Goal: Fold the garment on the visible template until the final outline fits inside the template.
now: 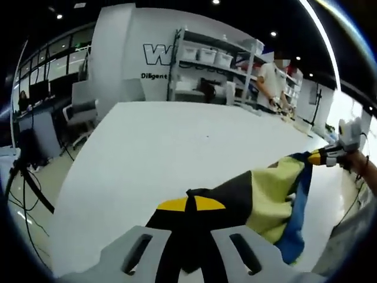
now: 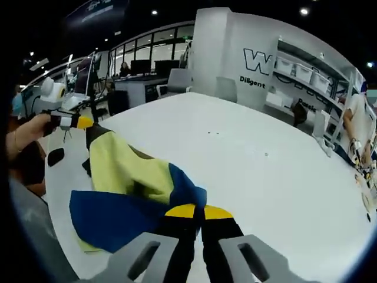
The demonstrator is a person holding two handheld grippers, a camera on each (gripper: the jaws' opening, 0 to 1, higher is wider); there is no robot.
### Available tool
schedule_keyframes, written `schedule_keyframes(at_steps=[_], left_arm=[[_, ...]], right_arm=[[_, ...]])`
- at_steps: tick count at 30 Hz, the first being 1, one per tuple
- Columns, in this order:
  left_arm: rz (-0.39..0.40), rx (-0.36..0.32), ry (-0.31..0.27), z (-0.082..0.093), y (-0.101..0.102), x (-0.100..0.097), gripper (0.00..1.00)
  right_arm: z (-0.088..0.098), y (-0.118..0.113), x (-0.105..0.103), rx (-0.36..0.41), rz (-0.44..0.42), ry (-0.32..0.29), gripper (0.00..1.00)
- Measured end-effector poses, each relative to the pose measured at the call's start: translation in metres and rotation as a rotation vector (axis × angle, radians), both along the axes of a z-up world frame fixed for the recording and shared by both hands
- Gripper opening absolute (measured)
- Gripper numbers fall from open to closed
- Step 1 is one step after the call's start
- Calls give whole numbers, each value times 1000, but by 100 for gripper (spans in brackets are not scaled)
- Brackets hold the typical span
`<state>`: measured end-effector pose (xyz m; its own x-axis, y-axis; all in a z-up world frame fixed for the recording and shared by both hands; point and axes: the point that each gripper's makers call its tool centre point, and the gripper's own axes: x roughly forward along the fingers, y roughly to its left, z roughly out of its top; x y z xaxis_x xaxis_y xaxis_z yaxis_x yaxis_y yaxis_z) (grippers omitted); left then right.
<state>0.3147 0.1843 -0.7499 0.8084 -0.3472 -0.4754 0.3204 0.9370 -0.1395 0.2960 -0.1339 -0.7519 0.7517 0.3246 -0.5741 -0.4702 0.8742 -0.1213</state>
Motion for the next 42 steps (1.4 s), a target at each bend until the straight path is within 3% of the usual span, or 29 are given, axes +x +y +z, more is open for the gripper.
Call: schedule_keyframes(at_steps=[3, 4, 6, 7, 10, 12, 16, 24, 31, 34, 37, 40, 42], left_arm=[[7, 18, 1, -3, 1, 4, 0], [22, 16, 46, -13, 3, 2, 0], [40, 23, 153, -36, 4, -5, 0], [47, 38, 175, -45, 5, -6, 0], [44, 53, 205, -61, 3, -9, 0], [43, 54, 254, -75, 1, -15, 0], [53, 34, 306, -86, -1, -21, 0], [32, 66, 347, -102, -5, -30, 0], [46, 80, 351, -104, -5, -32, 0], [43, 86, 346, -104, -6, -32, 0], [45, 95, 341, -105, -7, -32, 0], [43, 89, 338, -103, -8, -33, 3], [41, 77, 331, -98, -8, -35, 7]], right_arm=[[4, -1, 5, -3, -15, -25, 0], [2, -2, 6, 9, -35, -13, 0], [-17, -4, -1, 25, -61, 95, 0], [-26, -8, -2, 16, -79, 136, 0], [-41, -12, -7, 11, -101, 200, 0], [-59, -16, -18, 65, -159, 311, 0], [-77, -20, -30, 92, -184, 395, 0], [-96, -22, -40, 88, -171, 415, 0], [-112, -26, -52, 95, -232, 460, 0], [-113, -24, -52, 94, -226, 446, 0], [-115, -21, -51, 29, -159, 416, 0], [-112, -22, -50, 19, -157, 410, 0], [-106, -26, -49, 13, -172, 396, 8]])
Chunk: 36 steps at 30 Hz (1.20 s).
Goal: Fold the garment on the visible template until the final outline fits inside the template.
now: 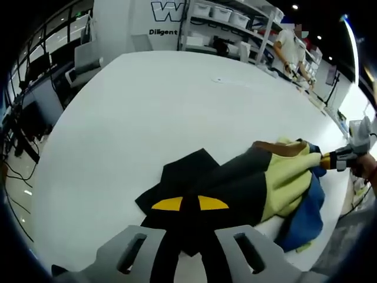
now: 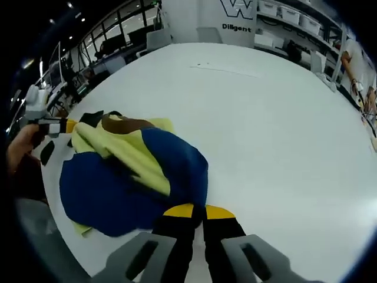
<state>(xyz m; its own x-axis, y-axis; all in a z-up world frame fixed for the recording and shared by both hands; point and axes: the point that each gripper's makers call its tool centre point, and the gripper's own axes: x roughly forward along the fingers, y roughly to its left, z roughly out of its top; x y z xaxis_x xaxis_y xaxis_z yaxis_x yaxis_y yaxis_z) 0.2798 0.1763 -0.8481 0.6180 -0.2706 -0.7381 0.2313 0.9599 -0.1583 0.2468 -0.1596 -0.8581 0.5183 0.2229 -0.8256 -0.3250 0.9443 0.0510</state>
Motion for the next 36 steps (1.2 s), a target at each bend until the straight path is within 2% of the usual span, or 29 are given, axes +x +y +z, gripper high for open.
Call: schedule_keyframes(at_steps=[1, 2, 4, 6, 7, 10, 13, 18, 29, 36], left_arm=[[-5, -11, -1, 2, -1, 0, 9], [-7, -25, -2, 6, -2, 0, 11], [4, -37, -11, 14, -1, 2, 21], [-5, -33, -24, 20, -2, 5, 32], [-13, -31, -30, 24, -4, 6, 36], [-33, -53, -40, 35, -11, 8, 40], [-57, -64, -55, 42, -18, 12, 40], [-83, -39, -62, 43, -21, 21, 40], [-122, 2, -23, 21, -24, 32, 39], [-139, 21, -11, 9, -28, 37, 39]], right_arm=[[3, -2, 0, 7, -13, -3, 13], [8, 0, 1, 60, -47, -14, 20], [19, 4, 3, 162, -88, -36, 27], [31, 8, 6, 261, -116, -52, 28], [35, 8, 7, 277, -122, -61, 28], [48, 5, 13, 284, -122, -101, 29], [62, 7, 23, 305, -120, -143, 35], [66, 9, 32, 323, -122, -143, 38], [55, 16, 49, 333, -118, -106, 40], [39, 21, 61, 341, -120, -58, 38]])
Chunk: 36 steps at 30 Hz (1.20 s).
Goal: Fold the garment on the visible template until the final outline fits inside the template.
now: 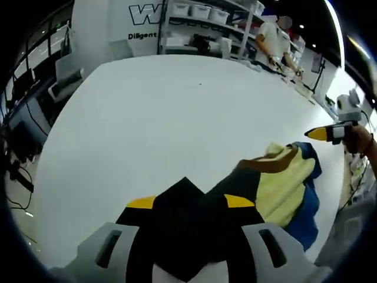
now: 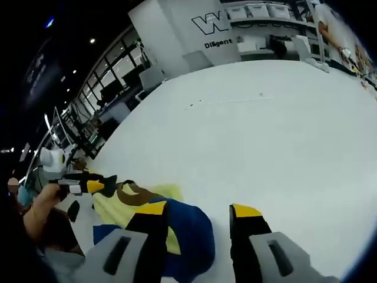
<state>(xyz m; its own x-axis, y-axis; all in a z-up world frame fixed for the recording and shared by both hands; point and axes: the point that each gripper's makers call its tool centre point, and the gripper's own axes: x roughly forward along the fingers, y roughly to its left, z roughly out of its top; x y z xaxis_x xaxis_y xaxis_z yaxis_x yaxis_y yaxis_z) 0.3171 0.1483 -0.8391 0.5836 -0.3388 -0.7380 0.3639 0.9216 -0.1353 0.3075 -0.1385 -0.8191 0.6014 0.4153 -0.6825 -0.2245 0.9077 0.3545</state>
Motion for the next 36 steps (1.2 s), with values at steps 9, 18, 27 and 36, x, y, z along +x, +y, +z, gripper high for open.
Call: schedule_keyframes(at_steps=[9, 18, 27, 36], left_arm=[[-28, 35, 27, -13, -3, -6, 34], [-28, -21, 34, -17, -10, -12, 21], [-48, 0, 29, -18, -14, -16, 0], [-38, 21, 15, -18, -11, -16, 0]], right_arm=[[-26, 4, -11, 32, 25, 117, 29], [-31, 3, -14, 44, 37, 128, 11], [-30, -1, -12, 13, 56, 89, 0], [-23, 0, -16, -12, 92, 36, 0]])
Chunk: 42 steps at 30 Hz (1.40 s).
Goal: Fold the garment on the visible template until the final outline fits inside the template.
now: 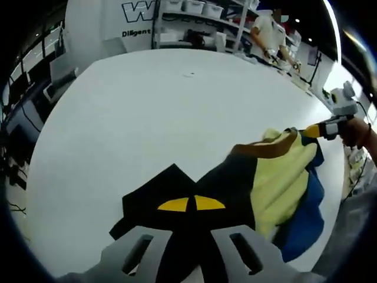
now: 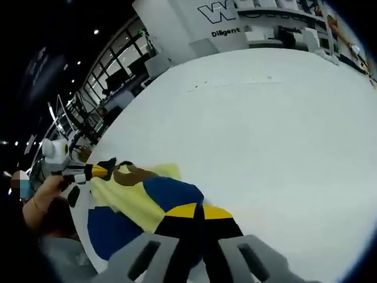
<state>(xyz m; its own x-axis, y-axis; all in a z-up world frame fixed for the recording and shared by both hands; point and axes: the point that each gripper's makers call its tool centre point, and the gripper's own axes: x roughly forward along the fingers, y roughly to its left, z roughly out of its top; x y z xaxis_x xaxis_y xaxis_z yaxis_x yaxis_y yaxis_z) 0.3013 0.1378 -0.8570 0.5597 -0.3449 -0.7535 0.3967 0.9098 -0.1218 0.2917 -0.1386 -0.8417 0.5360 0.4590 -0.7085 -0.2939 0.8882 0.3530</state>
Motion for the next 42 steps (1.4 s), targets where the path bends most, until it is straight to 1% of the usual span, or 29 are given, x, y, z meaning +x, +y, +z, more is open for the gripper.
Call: schedule_keyframes(at_steps=[3, 7, 12, 14, 17, 19, 21, 23, 25, 27, 30, 32, 39, 42], left_arm=[[1, 6, -11, 3, 1, 0, 0], [5, 6, -29, 8, 2, 0, 0], [22, -14, -81, 23, 4, 4, 0], [20, -19, -92, 27, 4, 5, 0], [32, -46, -110, 35, 4, 8, 0], [30, -47, -127, 41, 4, 10, 0], [11, -19, -152, 47, 4, 13, 0], [-1, -16, -173, 55, 1, 17, 0], [-8, -6, -207, 67, -1, 23, 0], [-8, -7, -236, 76, -3, 29, 0], [-5, -22, -263, 88, -4, 40, 0], [-5, -19, -284, 96, -3, 51, 0], [4, -14, -314, 106, -2, 84, 0], [24, -18, -325, 109, -2, 99, 0]], right_arm=[[7, -1, 1, -12, 9, -33, 0], [15, 0, 4, -8, 2, -60, 0], [23, 3, 5, -2, 8, -85, 0], [26, 4, 5, 1, 6, -94, 0], [34, 5, 7, 9, 2, -116, 0], [43, 7, 9, 19, -1, -141, 0], [53, 9, 14, 29, 2, -177, 0], [65, 12, 19, 42, 8, -208, 0], [73, 13, 23, 44, 6, -229, 0], [83, 13, 30, 38, 7, -255, 0], [92, 15, 42, 36, 10, -277, 0], [97, 15, 50, 31, 14, -287, 0], [103, 14, 77, 25, -7, -303, 0], [104, 13, 85, 30, -19, -305, 0]])
